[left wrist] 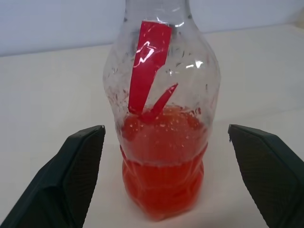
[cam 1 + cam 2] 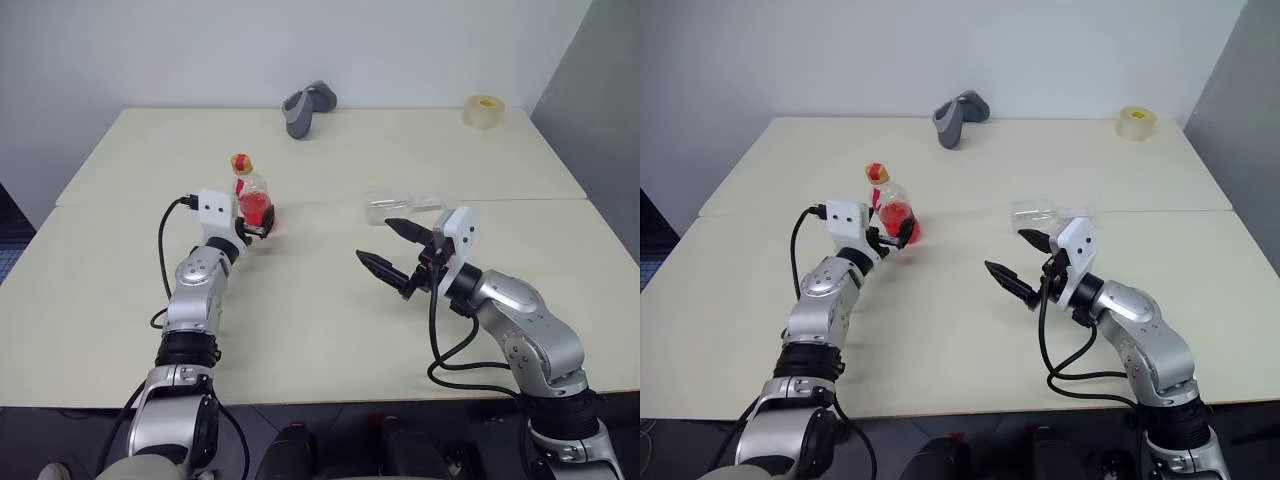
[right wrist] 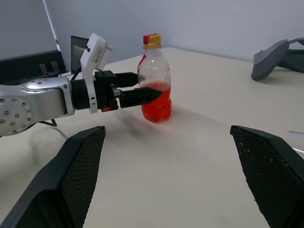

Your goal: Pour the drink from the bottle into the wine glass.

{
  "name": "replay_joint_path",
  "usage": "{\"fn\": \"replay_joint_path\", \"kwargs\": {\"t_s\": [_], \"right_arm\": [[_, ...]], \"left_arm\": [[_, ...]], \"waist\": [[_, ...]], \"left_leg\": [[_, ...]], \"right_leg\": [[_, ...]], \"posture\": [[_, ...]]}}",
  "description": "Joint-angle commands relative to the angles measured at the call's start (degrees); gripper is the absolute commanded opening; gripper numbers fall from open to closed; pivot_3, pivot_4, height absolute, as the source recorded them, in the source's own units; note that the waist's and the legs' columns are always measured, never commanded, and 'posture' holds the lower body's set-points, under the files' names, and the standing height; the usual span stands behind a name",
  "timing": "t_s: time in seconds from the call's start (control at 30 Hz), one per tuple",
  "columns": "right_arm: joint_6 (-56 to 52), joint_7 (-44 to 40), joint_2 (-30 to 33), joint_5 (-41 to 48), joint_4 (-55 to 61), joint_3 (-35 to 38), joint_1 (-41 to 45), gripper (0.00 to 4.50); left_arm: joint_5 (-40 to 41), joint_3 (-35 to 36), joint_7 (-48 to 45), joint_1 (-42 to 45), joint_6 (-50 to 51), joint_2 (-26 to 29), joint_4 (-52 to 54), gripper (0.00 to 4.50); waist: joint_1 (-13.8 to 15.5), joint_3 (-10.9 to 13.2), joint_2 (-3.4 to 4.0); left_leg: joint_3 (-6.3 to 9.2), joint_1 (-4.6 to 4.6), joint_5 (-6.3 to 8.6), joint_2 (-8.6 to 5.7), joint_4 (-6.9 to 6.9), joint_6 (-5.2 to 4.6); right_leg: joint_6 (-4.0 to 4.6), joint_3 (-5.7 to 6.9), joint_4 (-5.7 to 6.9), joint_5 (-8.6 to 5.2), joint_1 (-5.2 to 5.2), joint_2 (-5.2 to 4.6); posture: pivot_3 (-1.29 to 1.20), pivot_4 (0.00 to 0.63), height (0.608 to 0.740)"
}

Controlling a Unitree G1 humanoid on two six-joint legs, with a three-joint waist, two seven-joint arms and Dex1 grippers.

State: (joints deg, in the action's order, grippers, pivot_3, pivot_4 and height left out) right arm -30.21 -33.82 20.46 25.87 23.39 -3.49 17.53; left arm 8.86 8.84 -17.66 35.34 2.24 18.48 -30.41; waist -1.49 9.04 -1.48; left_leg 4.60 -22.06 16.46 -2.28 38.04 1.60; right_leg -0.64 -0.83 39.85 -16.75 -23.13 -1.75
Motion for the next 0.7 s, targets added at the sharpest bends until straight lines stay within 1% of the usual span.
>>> {"fn": "replay_joint_path", "kwargs": {"t_s": [0.03,0.33,0.43,0.57,0.6,0.67,0.7], "right_arm": [[0.34,0.86,0.35,0.28,2.89,0.96,0.92,4.50],[-1.41,3.41,-0.05,0.98,5.28,0.89,0.85,4.50],[-1.64,3.73,-0.03,0.98,5.52,0.97,0.78,4.50],[-1.73,4.19,0.13,0.88,5.50,1.04,1.10,4.50],[-1.70,4.30,0.27,0.80,5.43,1.21,1.21,4.50],[-1.62,4.39,0.49,0.73,5.23,1.50,1.40,4.50],[-1.56,4.43,0.51,0.71,5.12,1.59,1.49,4.50]], "left_arm": [[-0.25,0.70,-0.06,4.24,-4.45,0.04,-4.64,4.46],[-0.92,0.96,-1.95,13.44,-13.84,-0.03,-23.09,4.46],[-1.27,0.96,-2.00,15.37,-16.22,-0.19,-27.50,4.46],[-0.50,1.85,-2.46,17.35,-18.20,-0.33,-30.89,4.46],[0.09,2.32,-2.86,17.75,-18.43,-0.43,-31.46,4.08],[0.28,2.67,-3.29,18.09,-18.90,-0.47,-32.15,3.71],[0.15,2.75,-3.54,18.13,-19.06,-0.44,-32.39,3.34]], "waist": [[0.00,0.00,0.00],[-0.03,0.01,-0.01],[-0.06,0.01,-0.01],[-0.06,0.01,-0.03],[-0.06,0.02,-0.03],[-0.06,0.02,-0.03],[-0.06,0.02,-0.03]], "left_leg": [[0.00,-0.01,0.00,0.00,0.00,0.00],[-0.01,-0.03,0.00,-0.01,0.01,0.00],[-0.01,-0.03,-0.03,-0.01,0.01,0.05],[-0.01,-0.04,-0.02,-0.01,0.01,0.03],[-0.01,-0.05,-0.02,-0.02,0.01,0.03],[0.00,-0.06,-0.02,-0.02,0.02,0.04],[0.00,-0.06,-0.02,-0.01,0.02,0.04]], "right_leg": [[0.00,0.01,0.00,0.00,-0.01,0.00],[0.00,0.01,0.01,0.00,-0.02,0.00],[0.00,0.02,0.01,0.00,-0.04,0.00],[0.00,0.02,0.02,0.00,-0.04,0.00],[0.00,0.03,0.02,0.00,-0.04,0.00],[0.00,0.03,0.02,0.00,-0.05,0.00],[0.00,0.03,0.02,0.00,-0.05,0.00]], "posture": [[0.00,0.150,0.740],[0.00,0.150,0.740],[0.00,0.150,0.740],[0.00,0.150,0.740],[0.00,0.150,0.740],[0.00,0.150,0.740],[0.00,0.150,0.740]]}}
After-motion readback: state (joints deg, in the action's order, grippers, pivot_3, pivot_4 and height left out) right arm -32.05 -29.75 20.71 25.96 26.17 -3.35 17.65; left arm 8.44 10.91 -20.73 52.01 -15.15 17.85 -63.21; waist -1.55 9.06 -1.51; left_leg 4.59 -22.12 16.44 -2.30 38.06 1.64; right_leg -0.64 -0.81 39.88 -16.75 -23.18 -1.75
